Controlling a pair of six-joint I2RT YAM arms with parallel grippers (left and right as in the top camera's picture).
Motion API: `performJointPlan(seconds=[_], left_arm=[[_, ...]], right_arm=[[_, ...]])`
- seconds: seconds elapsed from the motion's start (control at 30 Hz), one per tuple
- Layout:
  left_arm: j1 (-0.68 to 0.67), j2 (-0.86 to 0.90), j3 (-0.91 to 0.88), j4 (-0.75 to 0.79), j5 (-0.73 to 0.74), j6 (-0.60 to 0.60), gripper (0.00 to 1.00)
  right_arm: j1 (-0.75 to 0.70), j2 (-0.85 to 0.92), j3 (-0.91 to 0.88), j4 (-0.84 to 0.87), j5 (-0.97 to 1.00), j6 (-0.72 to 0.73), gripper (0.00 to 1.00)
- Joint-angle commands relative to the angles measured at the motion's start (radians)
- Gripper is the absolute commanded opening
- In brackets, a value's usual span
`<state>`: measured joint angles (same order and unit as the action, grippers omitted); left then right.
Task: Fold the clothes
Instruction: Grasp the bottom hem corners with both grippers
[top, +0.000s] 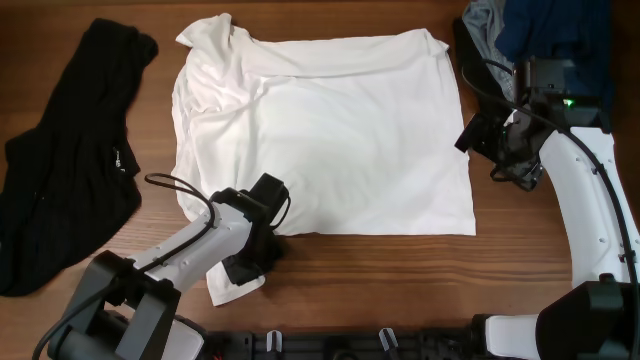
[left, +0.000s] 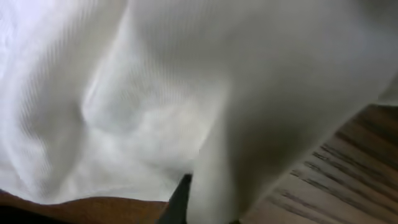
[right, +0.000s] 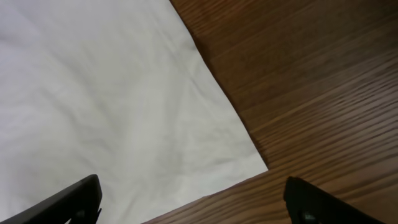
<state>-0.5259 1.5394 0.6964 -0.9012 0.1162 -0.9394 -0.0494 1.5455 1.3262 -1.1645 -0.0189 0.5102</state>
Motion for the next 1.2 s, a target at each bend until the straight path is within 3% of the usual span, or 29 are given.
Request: performJointPlan(seconds=[0.0,0.2,0.4,0.63,0.8,1.17], left_arm=[[-0.003,0.008,-0.007,-0.012,0.032,0.013,0.04],[0.011,-0.077,0.127,-0.14,-0.01,0.063,0.04],[0.101,-0.194,0.163,-0.132,-0.073,0.073,0.04],[0.125,-0.197,0.163,-0.127,-0.073,0.1,0.04],[0.125,-0.197,0.163,-0.128,-0.073,0.107,0.04],[0.125,-0.197,0.163,-0.103,-0.073,0.125,0.04]], right_arm=[[0.0,-0.005,-0.009,-0.001,-0.005,-0.014,0.87],[0.007,-0.003,-0.098,-0.041,-0.067,-0.021,0.73],[0.02,0.002,-0.35,0.043,-0.132,0.052,0.75],[0.02,0.002,-0.513,0.175,-0.166,0.175,0.62],[0.02,0.002,-0.579,0.245,-0.132,0.2,0.58],[0.018,0.003,-0.594,0.428,0.027,0.252,0.58]])
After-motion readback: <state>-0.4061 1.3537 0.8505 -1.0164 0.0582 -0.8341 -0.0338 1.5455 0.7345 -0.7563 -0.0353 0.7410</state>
